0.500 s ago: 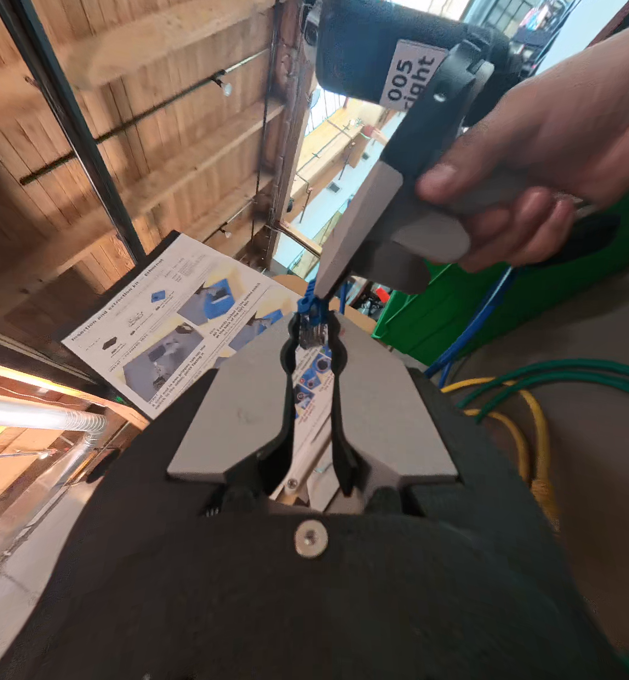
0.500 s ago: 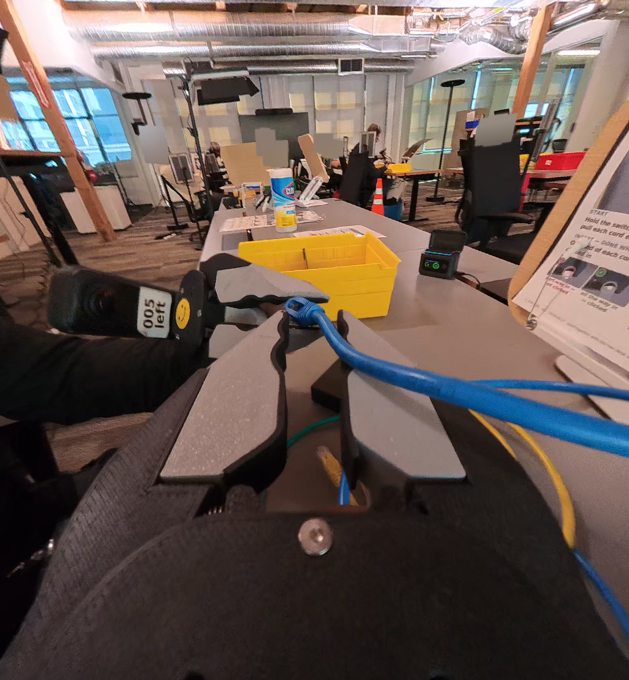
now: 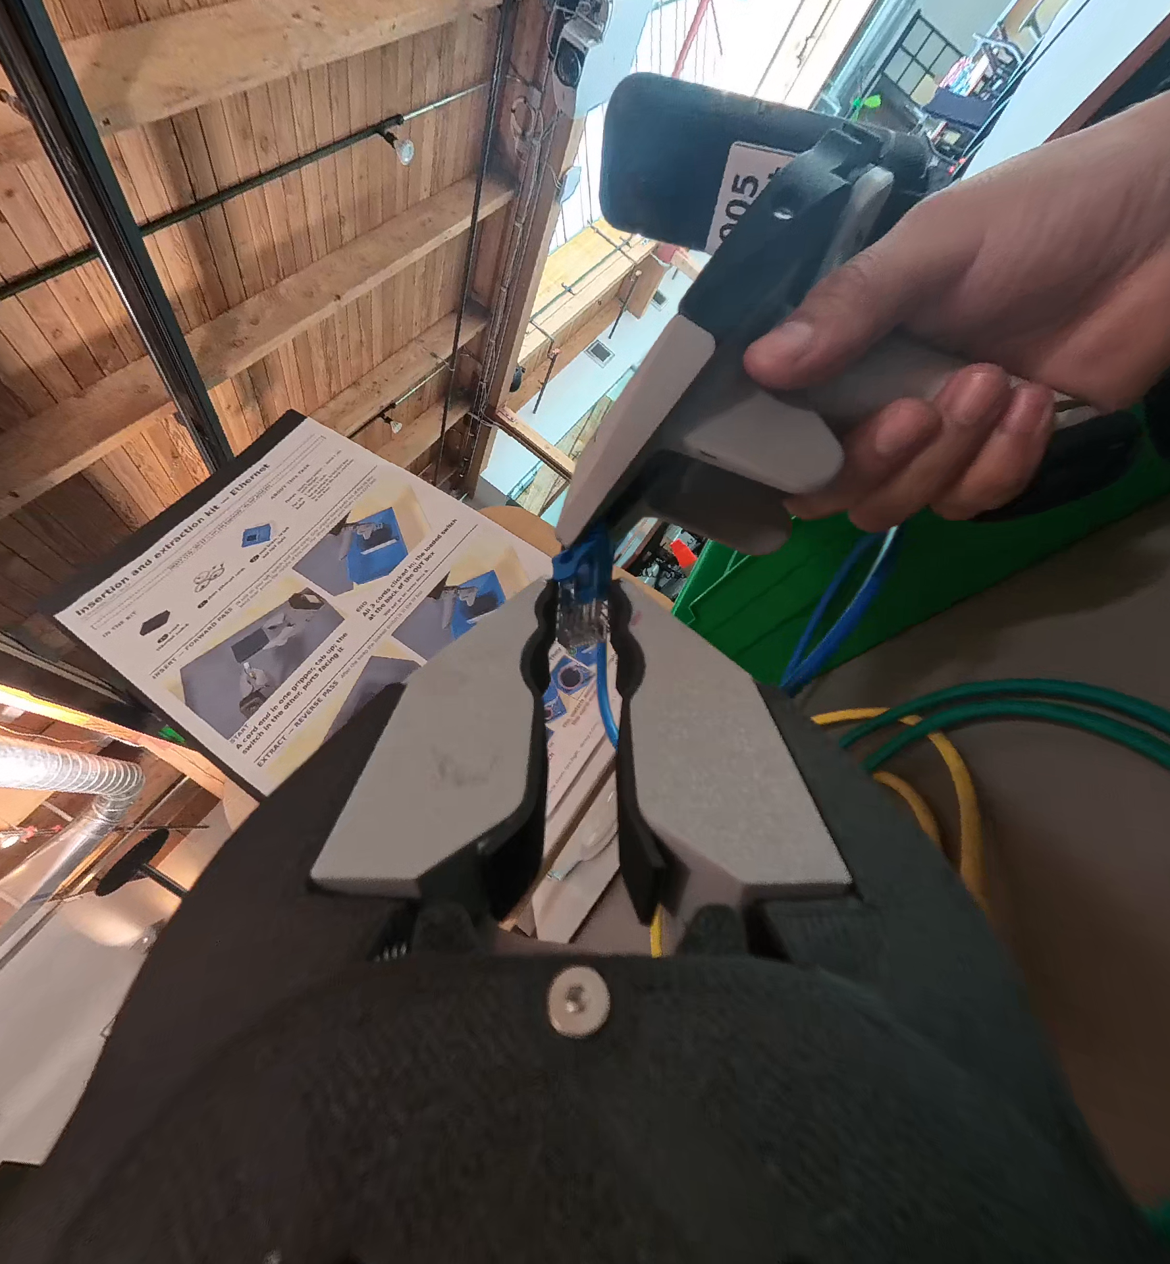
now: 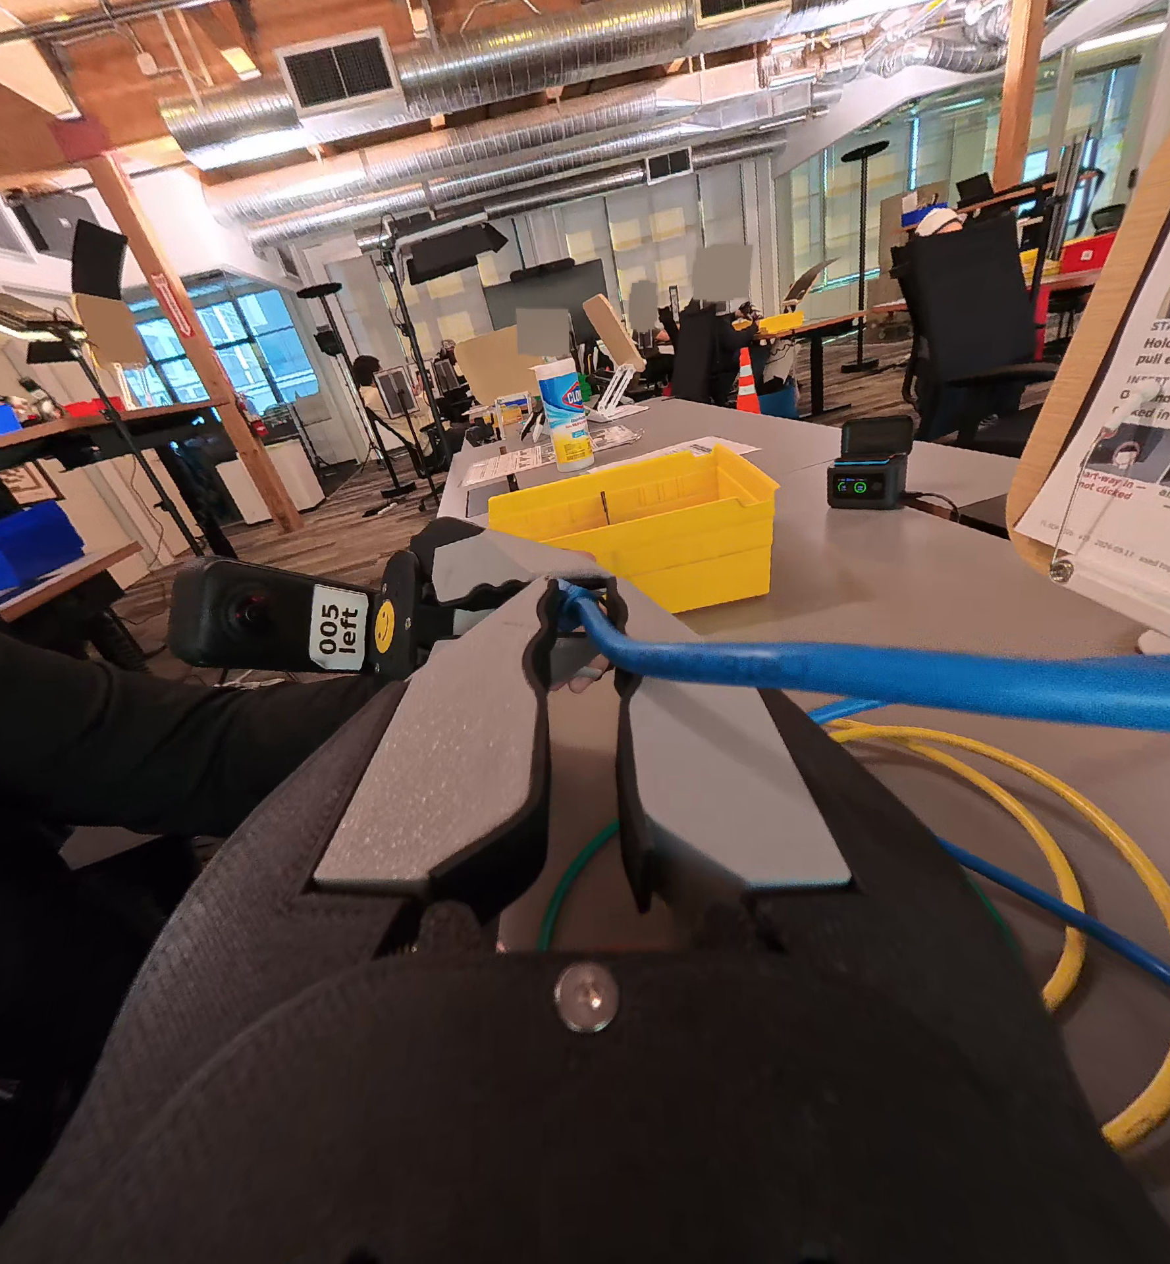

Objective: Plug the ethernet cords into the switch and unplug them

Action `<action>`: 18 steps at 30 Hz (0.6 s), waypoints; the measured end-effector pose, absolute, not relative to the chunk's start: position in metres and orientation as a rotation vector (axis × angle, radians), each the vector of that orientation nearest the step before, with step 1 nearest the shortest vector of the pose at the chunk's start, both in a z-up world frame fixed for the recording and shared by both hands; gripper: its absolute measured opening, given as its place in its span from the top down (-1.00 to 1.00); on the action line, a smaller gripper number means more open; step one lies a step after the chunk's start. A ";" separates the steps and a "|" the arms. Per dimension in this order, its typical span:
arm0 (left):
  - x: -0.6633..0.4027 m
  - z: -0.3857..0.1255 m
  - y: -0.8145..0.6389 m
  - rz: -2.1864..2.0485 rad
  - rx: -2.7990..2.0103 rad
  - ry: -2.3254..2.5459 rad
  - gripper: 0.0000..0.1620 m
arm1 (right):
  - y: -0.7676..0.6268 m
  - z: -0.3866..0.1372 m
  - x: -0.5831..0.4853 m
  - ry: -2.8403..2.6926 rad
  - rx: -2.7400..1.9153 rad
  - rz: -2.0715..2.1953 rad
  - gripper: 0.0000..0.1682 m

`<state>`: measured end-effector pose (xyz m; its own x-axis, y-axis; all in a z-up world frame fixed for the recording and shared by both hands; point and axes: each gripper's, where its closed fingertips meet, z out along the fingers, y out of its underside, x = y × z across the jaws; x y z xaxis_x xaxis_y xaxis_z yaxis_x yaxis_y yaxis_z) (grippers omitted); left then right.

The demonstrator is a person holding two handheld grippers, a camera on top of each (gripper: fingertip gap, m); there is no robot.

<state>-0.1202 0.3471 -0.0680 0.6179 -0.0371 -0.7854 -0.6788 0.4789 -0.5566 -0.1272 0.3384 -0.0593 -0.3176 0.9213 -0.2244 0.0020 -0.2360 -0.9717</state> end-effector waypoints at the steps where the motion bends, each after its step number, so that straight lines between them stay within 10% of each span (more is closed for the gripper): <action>1: -0.121 -0.068 0.348 0.450 -1.019 0.827 0.84 | 0.339 -0.059 -0.127 -1.293 -1.187 1.646 0.89; 6: -0.128 -0.084 0.364 0.299 -1.216 0.771 0.80 | 0.345 -0.065 -0.133 -1.305 -1.205 1.523 0.92; 10: -0.149 -0.123 0.388 0.100 -1.571 0.677 0.17 | 0.358 -0.056 -0.133 -1.187 -1.217 1.517 0.93; 18: -0.235 -0.176 0.360 0.029 -2.091 0.405 -0.05 | 0.360 -0.050 -0.128 -1.172 -1.202 1.503 0.92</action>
<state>-0.2353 0.3595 -0.1759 0.9443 -0.2743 -0.1817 -0.2974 -0.4755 -0.8279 -0.1279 0.3605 -0.0504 -0.1667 0.9701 -0.1767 -0.0654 -0.1897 -0.9797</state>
